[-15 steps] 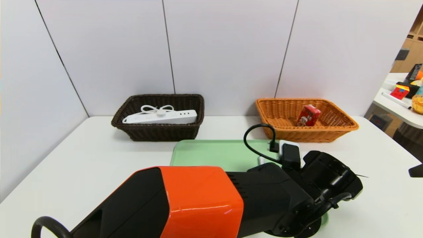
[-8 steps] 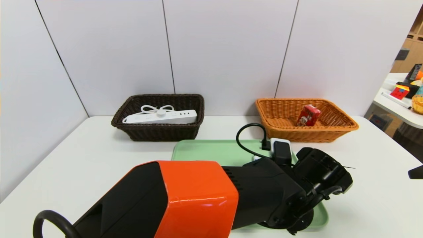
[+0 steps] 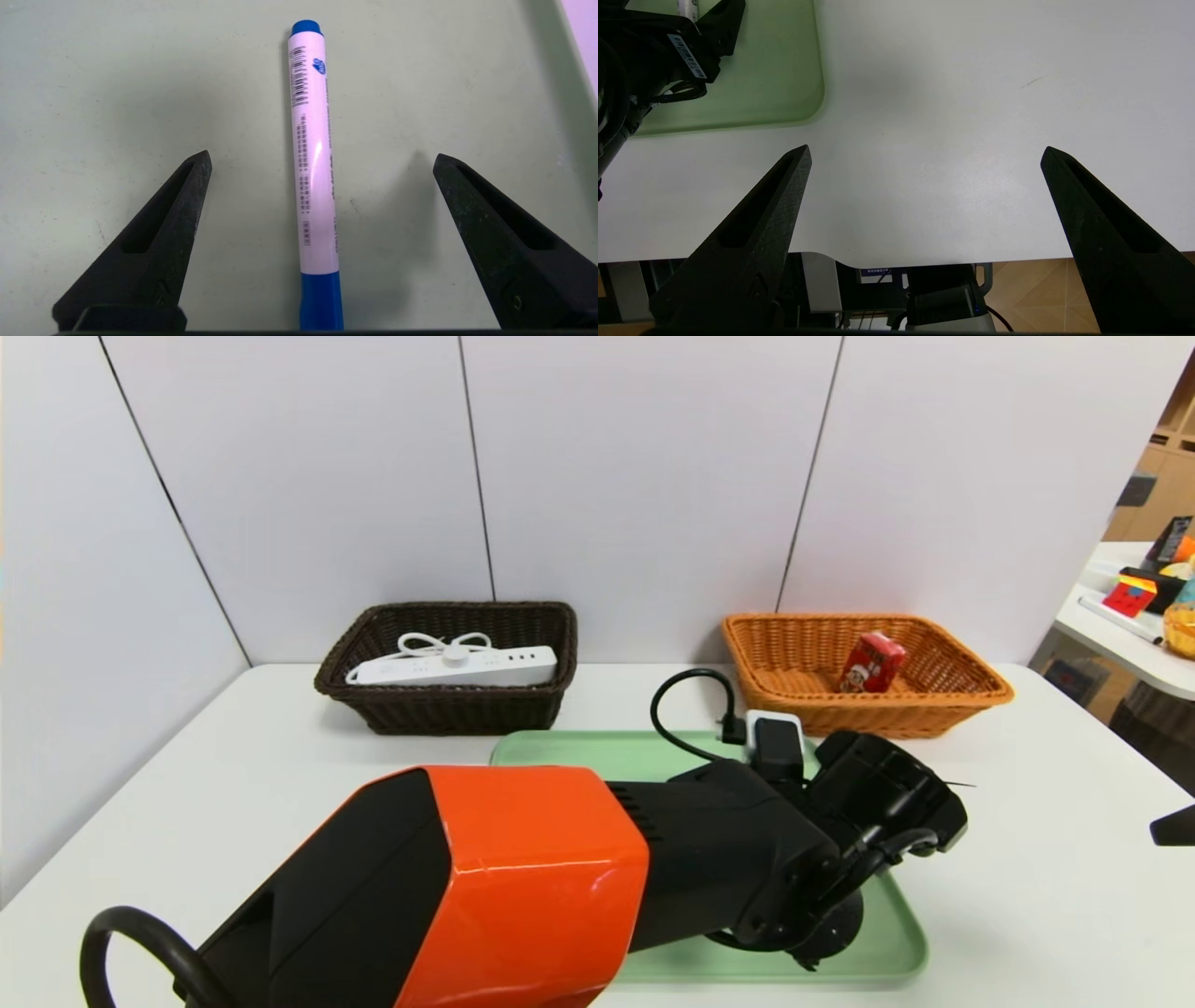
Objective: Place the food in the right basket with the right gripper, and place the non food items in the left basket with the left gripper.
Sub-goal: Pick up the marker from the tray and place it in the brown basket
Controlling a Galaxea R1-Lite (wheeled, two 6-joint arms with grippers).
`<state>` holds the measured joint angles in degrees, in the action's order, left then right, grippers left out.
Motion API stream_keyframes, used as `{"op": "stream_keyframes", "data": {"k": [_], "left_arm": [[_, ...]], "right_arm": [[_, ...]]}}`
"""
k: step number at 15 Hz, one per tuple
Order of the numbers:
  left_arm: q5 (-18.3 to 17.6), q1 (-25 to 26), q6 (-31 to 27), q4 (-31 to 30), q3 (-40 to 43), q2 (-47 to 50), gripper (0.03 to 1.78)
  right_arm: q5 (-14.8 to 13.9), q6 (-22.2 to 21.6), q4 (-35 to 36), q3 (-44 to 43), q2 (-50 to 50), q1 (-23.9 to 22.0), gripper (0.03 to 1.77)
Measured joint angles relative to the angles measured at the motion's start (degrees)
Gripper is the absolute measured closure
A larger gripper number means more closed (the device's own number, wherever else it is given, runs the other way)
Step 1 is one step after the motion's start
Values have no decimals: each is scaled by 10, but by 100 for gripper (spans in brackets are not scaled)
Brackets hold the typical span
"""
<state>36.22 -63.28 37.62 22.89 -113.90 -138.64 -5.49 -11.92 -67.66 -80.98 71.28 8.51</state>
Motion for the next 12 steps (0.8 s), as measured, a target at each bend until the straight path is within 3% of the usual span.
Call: {"op": "stream_keyframes", "data": {"k": [12], "left_arm": [[-2, 3, 17, 5, 0, -8, 12]], "right_arm": [[0, 2, 0, -2, 0, -5, 10]]}}
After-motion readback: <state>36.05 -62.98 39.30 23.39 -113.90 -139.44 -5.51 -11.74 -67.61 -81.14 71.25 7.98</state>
